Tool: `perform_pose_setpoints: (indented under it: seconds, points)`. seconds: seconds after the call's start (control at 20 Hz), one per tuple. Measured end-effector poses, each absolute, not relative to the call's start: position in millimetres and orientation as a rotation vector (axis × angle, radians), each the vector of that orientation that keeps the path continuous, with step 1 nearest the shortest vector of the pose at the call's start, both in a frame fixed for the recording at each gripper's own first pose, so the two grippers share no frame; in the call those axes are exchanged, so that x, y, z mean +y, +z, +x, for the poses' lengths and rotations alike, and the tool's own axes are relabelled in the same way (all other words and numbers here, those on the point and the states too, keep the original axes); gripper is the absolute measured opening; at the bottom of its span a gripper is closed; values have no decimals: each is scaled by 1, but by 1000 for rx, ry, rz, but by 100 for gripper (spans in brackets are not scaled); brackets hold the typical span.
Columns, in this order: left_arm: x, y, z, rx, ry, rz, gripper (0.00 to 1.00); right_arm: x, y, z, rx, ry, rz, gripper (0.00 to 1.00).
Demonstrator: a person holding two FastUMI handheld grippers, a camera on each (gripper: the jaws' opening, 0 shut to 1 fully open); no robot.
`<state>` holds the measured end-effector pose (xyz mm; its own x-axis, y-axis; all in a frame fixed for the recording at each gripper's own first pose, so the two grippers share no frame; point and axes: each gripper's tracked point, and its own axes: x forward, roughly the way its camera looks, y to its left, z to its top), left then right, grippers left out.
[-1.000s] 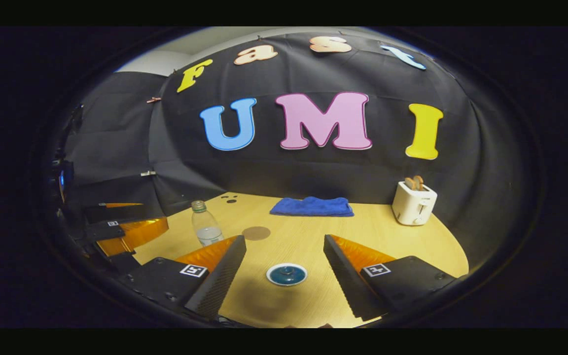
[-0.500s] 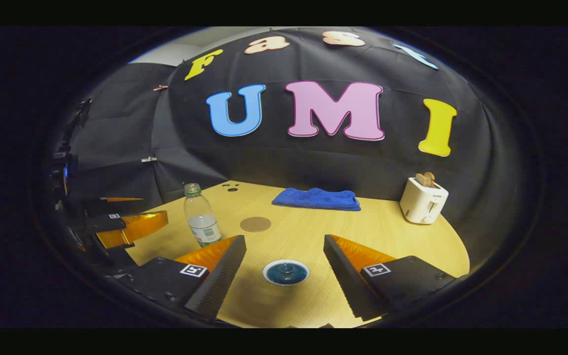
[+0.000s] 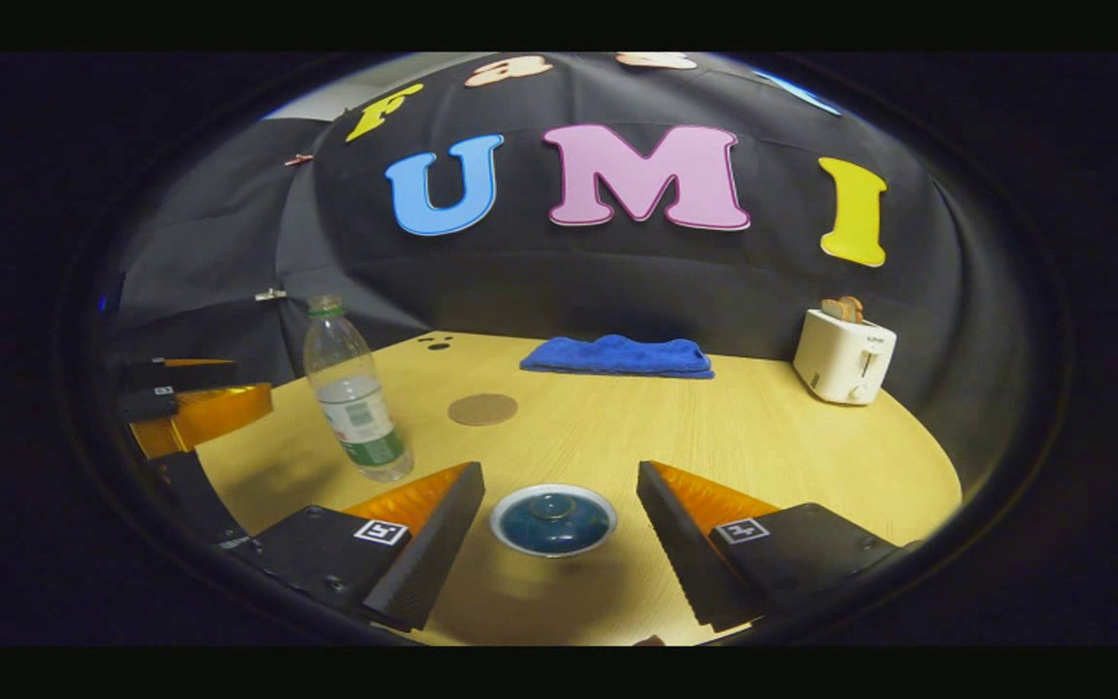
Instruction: Open the teacup lid with one hand, grasp the water bottle and pour water into the teacup with the other hand; after pouring, place the water bottle on the coaster and then close the teacup lid.
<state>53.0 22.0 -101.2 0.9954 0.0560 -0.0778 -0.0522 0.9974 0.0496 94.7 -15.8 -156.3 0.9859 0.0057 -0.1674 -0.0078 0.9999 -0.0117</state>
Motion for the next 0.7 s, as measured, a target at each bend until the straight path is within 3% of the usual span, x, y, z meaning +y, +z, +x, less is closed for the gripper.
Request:
perform_pose_setpoints:
  seconds: [0.5,0.6,0.7]
  points:
    - [7,-144,61,128,4,38,97,-9,-183,111,131,36,-48,95]
    - [5,-147,64,129,0,22,97,-5,-187,115,128,50,-50,86]
    - [7,-151,67,136,2,8,97,-4,-191,118,132,56,-60,83]
